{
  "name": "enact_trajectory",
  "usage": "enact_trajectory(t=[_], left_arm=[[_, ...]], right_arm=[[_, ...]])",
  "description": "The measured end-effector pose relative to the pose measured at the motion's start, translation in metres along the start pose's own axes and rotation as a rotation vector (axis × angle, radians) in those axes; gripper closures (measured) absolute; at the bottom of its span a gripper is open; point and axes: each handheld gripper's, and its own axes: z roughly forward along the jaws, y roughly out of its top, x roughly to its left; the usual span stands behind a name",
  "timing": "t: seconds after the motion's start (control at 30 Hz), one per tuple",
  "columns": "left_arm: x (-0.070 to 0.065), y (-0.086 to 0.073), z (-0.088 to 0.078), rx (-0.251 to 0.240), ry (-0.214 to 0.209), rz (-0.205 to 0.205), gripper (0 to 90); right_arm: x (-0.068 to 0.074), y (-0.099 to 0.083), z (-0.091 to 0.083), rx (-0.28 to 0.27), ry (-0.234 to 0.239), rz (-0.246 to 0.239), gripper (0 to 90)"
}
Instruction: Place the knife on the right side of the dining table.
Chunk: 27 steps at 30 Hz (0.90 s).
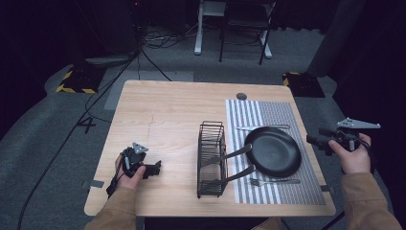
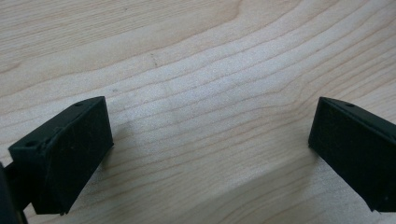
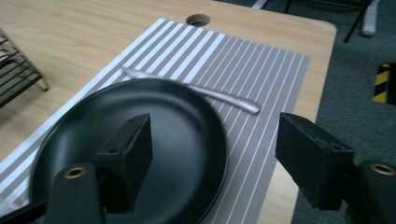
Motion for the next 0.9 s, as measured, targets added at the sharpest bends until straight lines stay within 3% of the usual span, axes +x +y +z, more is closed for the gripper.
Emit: enact_trajectory(t=[0.2,0.37,0.47,0.5,0.6,0.63,0.67,0.7,0.8,0.9], left_arm=[[0.0,0.0,0.0,0.0,0.0,0.0,0.0],[0.0,0.0,0.0,0.001,-0.001,-0.004,0.0],[0.0,0.0,0.0,0.002,0.0,-0.001,0.0],[0.0,0.0,0.0,0.002,0.0,-0.002,0.0],[0.0,0.0,0.0,0.002,-0.001,-0.001,0.0],[0.0,0.0,0.0,0.001,0.0,-0.001,0.0],[0.0,0.0,0.0,0.001,0.0,-0.001,0.0],[0.0,0.0,0.0,0.0,0.0,0.0,0.0],[0.0,0.0,0.0,0.001,0.0,0.0,0.0],[0.0,0.0,0.0,0.001,0.0,0.0,0.0]], right_arm=[[0.007,-0.022,-0.013,0.017,0.015,-0.02,21.3],[0.015,-0.04,-0.018,0.033,-0.018,0.013,19.5],[0.018,-0.047,-0.02,0.043,-0.038,0.002,19.5],[0.022,-0.054,-0.025,0.004,-0.058,-0.027,19.5],[0.024,-0.062,-0.028,-0.034,-0.06,-0.052,20.2],[0.026,-0.072,-0.029,-0.054,-0.037,-0.092,20.2],[0.026,-0.072,-0.029,-0.054,-0.037,-0.092,20.2],[0.027,-0.082,-0.028,-0.041,0.021,-0.108,18.4],[0.028,-0.09,-0.025,-0.039,0.044,-0.083,18.1],[0.03,-0.105,-0.018,-0.047,0.022,-0.082,18.1]])
